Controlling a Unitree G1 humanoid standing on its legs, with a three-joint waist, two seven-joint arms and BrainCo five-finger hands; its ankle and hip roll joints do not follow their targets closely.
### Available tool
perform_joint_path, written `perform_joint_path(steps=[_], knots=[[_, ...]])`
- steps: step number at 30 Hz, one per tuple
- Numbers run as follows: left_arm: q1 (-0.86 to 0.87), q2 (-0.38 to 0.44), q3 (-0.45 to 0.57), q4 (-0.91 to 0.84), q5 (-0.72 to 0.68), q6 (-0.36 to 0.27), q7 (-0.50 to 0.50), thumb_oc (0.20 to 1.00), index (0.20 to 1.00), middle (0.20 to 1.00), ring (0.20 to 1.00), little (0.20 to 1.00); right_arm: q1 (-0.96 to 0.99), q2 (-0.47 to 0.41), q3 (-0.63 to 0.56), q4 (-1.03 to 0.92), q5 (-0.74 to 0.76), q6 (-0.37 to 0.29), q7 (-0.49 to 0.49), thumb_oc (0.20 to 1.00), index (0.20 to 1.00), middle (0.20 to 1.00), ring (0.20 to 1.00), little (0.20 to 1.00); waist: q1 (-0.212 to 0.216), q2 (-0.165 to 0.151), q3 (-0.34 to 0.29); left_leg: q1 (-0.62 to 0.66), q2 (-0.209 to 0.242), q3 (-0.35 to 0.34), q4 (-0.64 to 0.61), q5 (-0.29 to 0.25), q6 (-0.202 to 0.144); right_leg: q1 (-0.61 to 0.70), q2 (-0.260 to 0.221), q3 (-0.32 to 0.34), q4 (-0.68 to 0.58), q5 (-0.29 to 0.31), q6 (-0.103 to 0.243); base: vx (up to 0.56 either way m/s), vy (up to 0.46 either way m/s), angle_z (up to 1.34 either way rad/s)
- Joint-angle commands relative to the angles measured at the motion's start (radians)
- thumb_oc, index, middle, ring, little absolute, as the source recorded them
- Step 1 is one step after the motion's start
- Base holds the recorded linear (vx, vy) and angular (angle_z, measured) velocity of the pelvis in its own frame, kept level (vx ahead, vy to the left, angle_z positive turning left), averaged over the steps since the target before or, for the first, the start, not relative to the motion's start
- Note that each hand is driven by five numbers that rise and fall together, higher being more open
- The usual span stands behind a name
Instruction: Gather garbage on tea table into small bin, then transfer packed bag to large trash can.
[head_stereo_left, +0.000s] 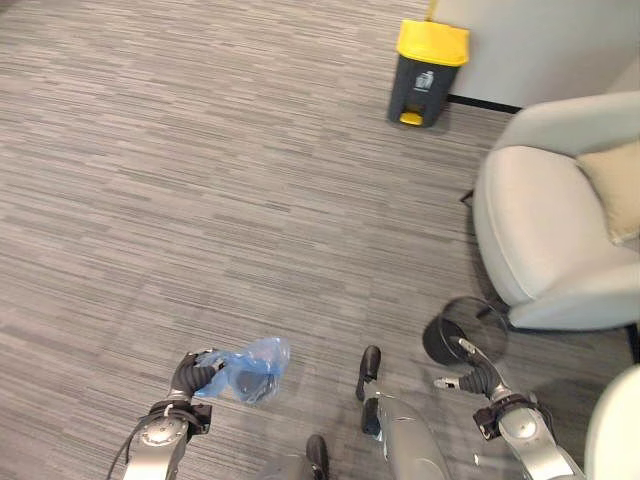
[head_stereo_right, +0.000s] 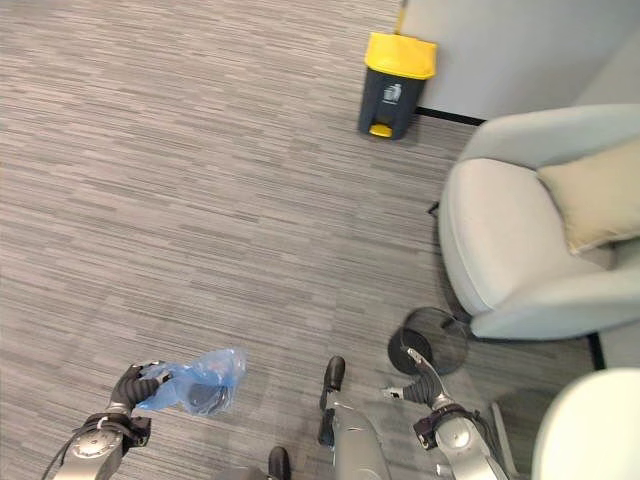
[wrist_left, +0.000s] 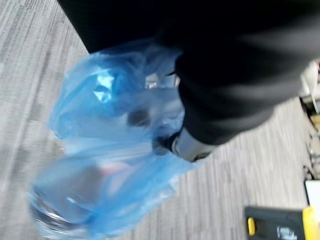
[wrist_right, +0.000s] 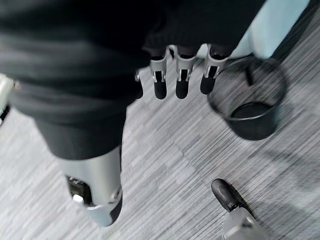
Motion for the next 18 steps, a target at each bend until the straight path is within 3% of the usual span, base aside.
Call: perform_joint_path(steps=[1, 2, 5, 6, 8, 9, 11, 16, 18], knots=[[-0.017, 0.074, 0.039, -0.104, -0.037, -0.052, -0.016, 0.2, 0.2, 0.2, 0.2, 0.2, -0.039, -0.084, -0.032, -0.088, 0.036, -0.038, -0.024, 1.0, 1.0, 1.0, 1.0, 1.0, -0.012, -0.023, -0.024, -0.065, 0.164, 0.025, 0.258, 0.105, -0.082, 0.095, 0.018, 0.044, -0.022, -0.137, 0.133, 0.22, -0.182, 0.09], [-0.017, 0.074, 0.039, -0.104, -0.037, -0.052, -0.016, 0.2, 0.2, 0.2, 0.2, 0.2, -0.039, -0.084, -0.033, -0.089, 0.036, -0.038, -0.024, 1.0, 1.0, 1.0, 1.0, 1.0, -0.012, -0.022, -0.025, -0.068, 0.165, 0.024, 0.262, 0.103, -0.083, 0.094, 0.019, 0.043, -0.022, -0.137, 0.133, 0.3, -0.245, -0.05], [-0.033, 0.068, 0.026, -0.091, -0.04, -0.055, -0.005, 0.2, 0.2, 0.2, 0.2, 0.2, -0.05, -0.097, -0.033, -0.075, 0.042, -0.038, -0.036, 1.0, 1.0, 1.0, 1.0, 1.0, -0.011, -0.034, -0.014, -0.138, 0.189, 0.031, 0.405, 0.168, -0.069, 0.14, 0.049, 0.071, -0.028, -0.175, 0.098, 0.24, -0.169, -0.33], [-0.037, 0.066, 0.023, -0.091, -0.046, -0.053, -0.004, 0.2, 0.2, 0.2, 0.2, 0.2, -0.054, -0.102, -0.033, -0.074, 0.05, -0.038, -0.038, 1.0, 1.0, 1.0, 1.0, 1.0, -0.003, -0.047, -0.007, -0.204, 0.175, 0.039, 0.407, 0.127, -0.041, 0.169, 0.049, 0.097, -0.04, -0.191, 0.095, 0.23, -0.129, -0.04], [-0.037, 0.066, 0.022, -0.091, -0.047, -0.053, -0.004, 0.2, 0.2, 0.2, 0.2, 0.2, -0.054, -0.101, -0.034, -0.074, 0.05, -0.038, -0.038, 1.0, 1.0, 1.0, 1.0, 1.0, -0.002, -0.046, -0.007, -0.205, 0.176, 0.039, 0.41, 0.125, -0.04, 0.169, 0.05, 0.097, -0.039, -0.192, 0.095, 0.17, -0.041, -0.3], [-0.036, 0.066, 0.021, -0.096, -0.05, -0.051, -0.007, 0.2, 0.2, 0.2, 0.2, 0.2, -0.059, -0.104, -0.04, -0.072, 0.055, -0.038, -0.041, 1.0, 1.0, 1.0, 1.0, 1.0, 0.013, -0.059, 0.0, -0.274, 0.15, 0.042, 0.356, 0.079, -0.022, 0.206, 0.05, 0.123, -0.058, -0.202, 0.102, 0.27, -0.008, -0.69], [-0.03, 0.067, 0.02, -0.103, -0.047, -0.053, -0.009, 0.2, 0.2, 0.2, 0.2, 0.2, -0.061, -0.106, -0.043, -0.065, 0.055, -0.039, -0.044, 1.0, 1.0, 1.0, 1.0, 1.0, 0.031, -0.069, 0.005, -0.346, 0.122, 0.034, 0.288, 0.066, -0.022, 0.238, 0.051, 0.147, -0.076, -0.21, 0.11, 0.3, 0.019, -0.34], [-0.022, 0.067, 0.027, -0.118, -0.053, -0.057, -0.006, 0.2, 0.2, 0.2, 0.2, 0.2, -0.07, -0.093, -0.041, -0.035, 0.057, -0.037, -0.053, 1.0, 1.0, 1.0, 1.0, 1.0, 0.089, -0.051, 0.011, -0.455, 0.074, -0.018, 0.03, 0.274, -0.068, 0.339, 0.103, 0.202, -0.116, -0.226, 0.115, 0.28, 0.042, -0.58], [-0.012, 0.063, 0.035, -0.131, -0.054, -0.058, -0.009, 0.2, 0.2, 0.2, 0.2, 0.2, -0.077, -0.089, -0.039, -0.027, 0.051, -0.036, -0.049, 1.0, 1.0, 1.0, 1.0, 1.0, 0.108, -0.047, 0.006, -0.437, 0.07, -0.013, -0.022, 0.288, -0.066, 0.381, 0.109, 0.234, -0.126, -0.241, 0.119, 0.35, 0.099, -1.02]])
